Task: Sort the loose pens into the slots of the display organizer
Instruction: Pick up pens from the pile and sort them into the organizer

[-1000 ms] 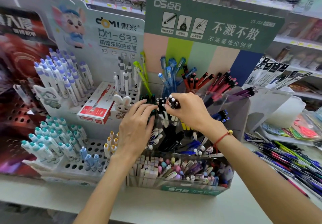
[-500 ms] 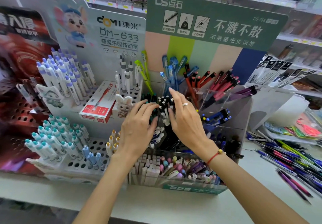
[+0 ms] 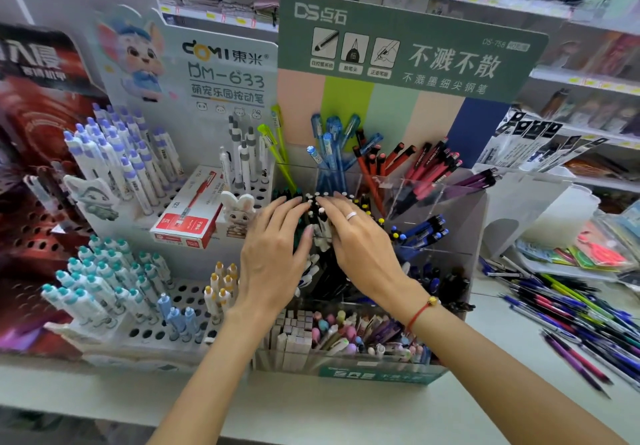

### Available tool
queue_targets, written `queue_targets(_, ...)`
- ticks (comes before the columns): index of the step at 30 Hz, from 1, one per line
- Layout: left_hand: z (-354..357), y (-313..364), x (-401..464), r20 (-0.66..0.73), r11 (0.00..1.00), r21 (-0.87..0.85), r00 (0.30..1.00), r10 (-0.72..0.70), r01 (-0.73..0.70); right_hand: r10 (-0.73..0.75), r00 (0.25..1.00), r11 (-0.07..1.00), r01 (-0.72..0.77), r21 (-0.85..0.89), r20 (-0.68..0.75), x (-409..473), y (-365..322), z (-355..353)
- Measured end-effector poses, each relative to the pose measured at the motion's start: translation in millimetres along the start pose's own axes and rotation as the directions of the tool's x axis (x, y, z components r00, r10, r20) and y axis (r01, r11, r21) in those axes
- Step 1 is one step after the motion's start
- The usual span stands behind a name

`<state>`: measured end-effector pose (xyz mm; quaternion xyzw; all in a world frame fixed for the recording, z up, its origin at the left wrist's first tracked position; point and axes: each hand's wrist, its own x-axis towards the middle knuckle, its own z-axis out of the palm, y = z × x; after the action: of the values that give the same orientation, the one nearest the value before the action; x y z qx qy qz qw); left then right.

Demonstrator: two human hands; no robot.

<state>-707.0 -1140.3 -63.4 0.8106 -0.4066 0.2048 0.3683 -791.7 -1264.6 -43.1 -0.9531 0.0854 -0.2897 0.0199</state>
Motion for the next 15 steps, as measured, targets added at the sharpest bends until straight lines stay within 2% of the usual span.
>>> queue_targets(3,1,8,9,-0.050,0.998,0.023,0.997,0.063,-0.062,0.063,0.998,0.993,-0.063,0.100,0.000,5,4,-17)
queue_targets(5,3,11,16,-0.067,0.995,-0.001,0.993,0.102,-0.102,0.130,0.991,0.990,-0.129,0.051,-0.032,6,9,-28)
queue_targets(6,5,11,18,-0.077,0.994,-0.021,0.991,0.106,-0.108,0.156,0.988,0.988,-0.156,0.000,-0.007,7,11,-32)
queue_targets(8,8,11,21,-0.090,0.996,-0.029,0.993,0.080,-0.083,0.182,0.973,0.981,-0.171,-0.088,0.140,10,15,-33)
queue_targets(10,11,10,23,-0.089,0.999,-0.013,0.995,0.048,-0.050,0.182,0.962,0.983,-0.171,-0.067,0.206,13,16,-29)
queue_targets(13,15,9,21,-0.127,0.999,0.021,0.991,0.052,-0.050,0.167,0.978,0.985,-0.171,0.022,0.123,12,14,-26)
queue_targets(15,21,10,15,-0.144,0.997,0.058,0.987,0.066,-0.058,0.142,0.990,0.990,-0.142,-0.006,0.004,5,12,-24)
